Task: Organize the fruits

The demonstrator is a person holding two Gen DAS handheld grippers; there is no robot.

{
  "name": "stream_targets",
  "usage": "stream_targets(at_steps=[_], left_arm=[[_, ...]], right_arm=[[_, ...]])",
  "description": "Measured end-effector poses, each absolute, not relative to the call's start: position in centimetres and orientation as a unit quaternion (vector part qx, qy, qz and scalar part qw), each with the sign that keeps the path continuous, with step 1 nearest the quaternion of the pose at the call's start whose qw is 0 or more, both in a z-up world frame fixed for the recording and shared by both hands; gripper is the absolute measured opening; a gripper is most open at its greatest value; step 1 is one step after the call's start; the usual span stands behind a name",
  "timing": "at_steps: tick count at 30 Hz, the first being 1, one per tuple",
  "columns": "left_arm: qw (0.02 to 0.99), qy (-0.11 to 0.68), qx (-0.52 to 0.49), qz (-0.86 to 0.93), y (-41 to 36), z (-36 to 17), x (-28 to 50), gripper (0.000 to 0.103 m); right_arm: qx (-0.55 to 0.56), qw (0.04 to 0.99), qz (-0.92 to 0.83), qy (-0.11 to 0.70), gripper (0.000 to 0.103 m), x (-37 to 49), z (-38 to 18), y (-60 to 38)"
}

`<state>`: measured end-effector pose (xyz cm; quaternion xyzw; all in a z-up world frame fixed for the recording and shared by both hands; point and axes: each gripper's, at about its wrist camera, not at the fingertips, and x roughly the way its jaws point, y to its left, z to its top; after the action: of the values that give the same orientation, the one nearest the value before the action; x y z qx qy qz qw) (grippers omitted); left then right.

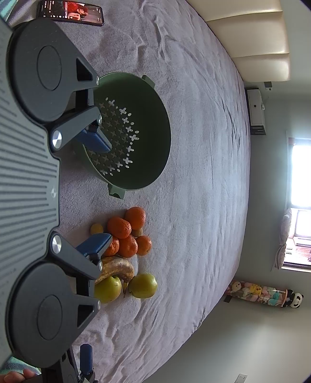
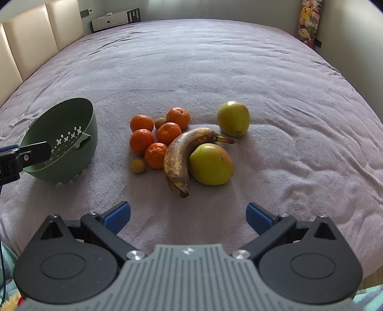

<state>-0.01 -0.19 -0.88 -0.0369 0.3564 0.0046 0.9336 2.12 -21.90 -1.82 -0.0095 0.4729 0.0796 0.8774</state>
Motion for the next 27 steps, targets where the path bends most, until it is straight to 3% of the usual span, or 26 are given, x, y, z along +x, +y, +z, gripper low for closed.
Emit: stream_targets(at_steps=[27], left_arm=[[0.932, 0.361, -0.034, 0.003, -0.49, -0.92, 0.03, 0.09]], right_arm=[[-0.009, 0.874, 0.077, 0.48, 0.099, 2.11, -2.09, -22.36]])
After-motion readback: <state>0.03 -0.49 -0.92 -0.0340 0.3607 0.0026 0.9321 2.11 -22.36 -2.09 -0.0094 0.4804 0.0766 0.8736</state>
